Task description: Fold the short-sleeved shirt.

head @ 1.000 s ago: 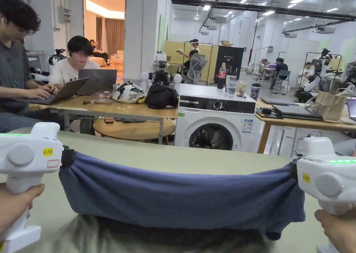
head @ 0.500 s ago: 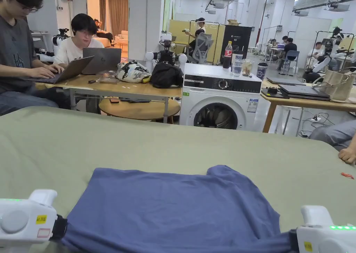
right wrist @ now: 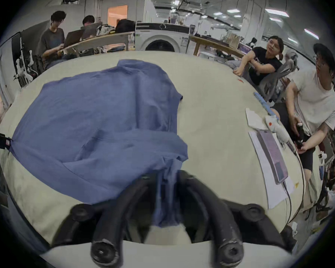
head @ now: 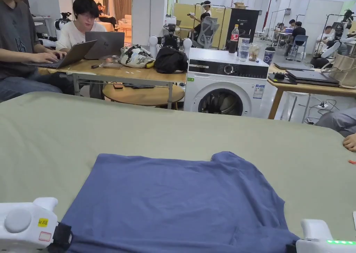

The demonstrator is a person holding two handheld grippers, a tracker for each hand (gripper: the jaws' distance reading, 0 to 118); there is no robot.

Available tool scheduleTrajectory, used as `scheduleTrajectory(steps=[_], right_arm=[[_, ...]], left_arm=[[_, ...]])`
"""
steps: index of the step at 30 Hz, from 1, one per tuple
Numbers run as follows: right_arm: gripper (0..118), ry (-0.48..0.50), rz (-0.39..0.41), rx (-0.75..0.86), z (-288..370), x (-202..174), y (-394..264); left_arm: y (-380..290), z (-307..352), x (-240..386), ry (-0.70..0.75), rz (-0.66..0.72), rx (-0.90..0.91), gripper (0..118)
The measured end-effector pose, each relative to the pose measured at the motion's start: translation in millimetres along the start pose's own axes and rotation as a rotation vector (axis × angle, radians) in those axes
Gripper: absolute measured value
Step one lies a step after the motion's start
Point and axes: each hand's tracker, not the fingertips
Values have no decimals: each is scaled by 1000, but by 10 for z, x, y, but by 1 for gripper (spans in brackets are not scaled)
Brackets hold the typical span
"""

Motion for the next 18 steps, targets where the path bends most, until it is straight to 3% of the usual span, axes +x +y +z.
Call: scheduleTrajectory(steps=[1,2,10,11,12,13,14,16,18], right_arm=[[51,-13,2,20,21,-27,24],[58,-27,-2,45,52,-59,52],[57,-13,-85,299,350,-300,321],[51,-11,-93,333,381,-338,343],[36,-7,-101,365,426,-384,345],[14,6,-104,403,483,-419,330],[4,6,-106,424,525,-463,326],[0,5,-117,471,599,-538,293],[0,2,-113,487,664,-617,257]], left_arm=[[8,39,42,26,-5,35,44],[25,88,82,26,-5,67,47],[-75,436,379,32,-37,444,51],[-116,485,441,28,-38,495,51],[-168,539,508,23,-48,536,51],[-224,589,570,12,-62,577,45],[-278,633,642,15,-79,617,33],[-383,707,838,58,-134,675,0],[-418,706,1031,148,-177,664,0]])
